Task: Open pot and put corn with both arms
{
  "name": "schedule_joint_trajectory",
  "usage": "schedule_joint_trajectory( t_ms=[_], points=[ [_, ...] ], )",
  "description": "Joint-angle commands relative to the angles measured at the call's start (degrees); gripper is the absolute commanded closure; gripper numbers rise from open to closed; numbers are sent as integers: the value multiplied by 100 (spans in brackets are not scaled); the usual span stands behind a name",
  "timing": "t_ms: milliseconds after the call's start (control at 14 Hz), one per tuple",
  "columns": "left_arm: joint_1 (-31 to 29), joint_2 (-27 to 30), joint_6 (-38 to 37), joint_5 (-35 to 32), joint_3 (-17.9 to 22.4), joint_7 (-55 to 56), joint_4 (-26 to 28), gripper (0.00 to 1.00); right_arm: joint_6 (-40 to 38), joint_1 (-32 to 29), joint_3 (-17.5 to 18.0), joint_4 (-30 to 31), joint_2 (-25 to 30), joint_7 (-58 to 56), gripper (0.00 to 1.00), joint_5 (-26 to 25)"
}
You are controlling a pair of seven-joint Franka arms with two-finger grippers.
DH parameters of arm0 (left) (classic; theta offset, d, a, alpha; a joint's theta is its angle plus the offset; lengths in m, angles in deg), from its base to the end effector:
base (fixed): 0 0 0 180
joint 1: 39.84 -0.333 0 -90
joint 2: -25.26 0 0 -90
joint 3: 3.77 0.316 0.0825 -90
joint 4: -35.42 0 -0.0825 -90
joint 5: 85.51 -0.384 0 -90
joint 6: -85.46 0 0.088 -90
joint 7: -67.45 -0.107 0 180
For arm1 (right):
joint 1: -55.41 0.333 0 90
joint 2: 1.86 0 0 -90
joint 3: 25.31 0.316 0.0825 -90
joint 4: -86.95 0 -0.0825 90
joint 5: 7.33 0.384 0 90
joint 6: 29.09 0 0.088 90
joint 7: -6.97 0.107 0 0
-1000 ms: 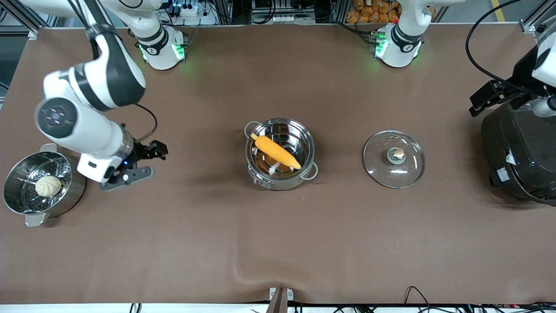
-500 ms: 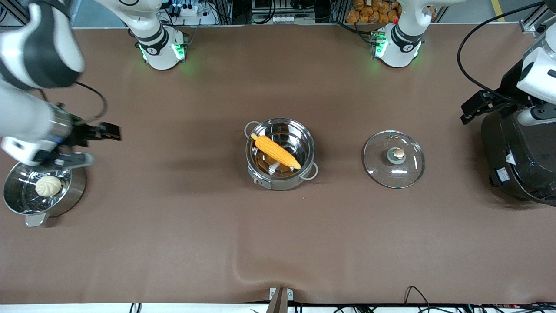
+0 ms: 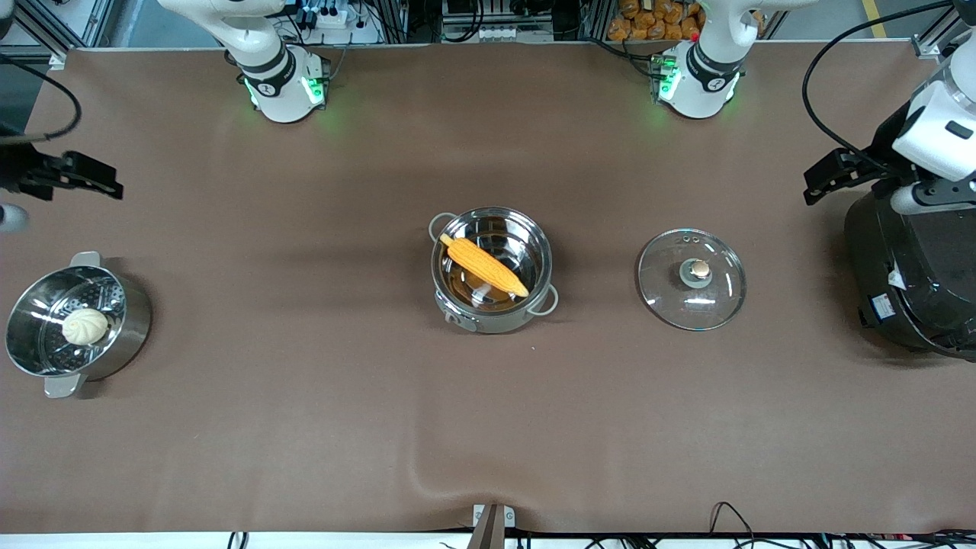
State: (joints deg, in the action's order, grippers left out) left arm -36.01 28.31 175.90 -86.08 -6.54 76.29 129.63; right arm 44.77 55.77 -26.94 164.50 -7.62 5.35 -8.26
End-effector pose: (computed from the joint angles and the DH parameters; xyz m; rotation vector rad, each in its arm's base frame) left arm 0.5343 -0.0615 0.6195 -3.1268 -0.0610 0.0169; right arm 0.5546 -0.0134 0.6458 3.1163 0.0044 -0.2582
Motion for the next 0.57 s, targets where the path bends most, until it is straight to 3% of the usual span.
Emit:
schedule_joint_trajectory(
  t_ms=[0, 357, 500],
  points=[
    [-76, 64, -245, -4, -83, -233, -61, 0, -319, 157, -197, -319, 5, 127, 0, 137],
    [-93, 64, -245, 4, -92, -330, -166, 0, -302, 105, -338, -276, 321, 118, 0, 172],
    [-93, 46, -245, 4, -92, -339, -211, 0, -66, -114, -303, -171, 347, 83, 0, 565]
  ],
)
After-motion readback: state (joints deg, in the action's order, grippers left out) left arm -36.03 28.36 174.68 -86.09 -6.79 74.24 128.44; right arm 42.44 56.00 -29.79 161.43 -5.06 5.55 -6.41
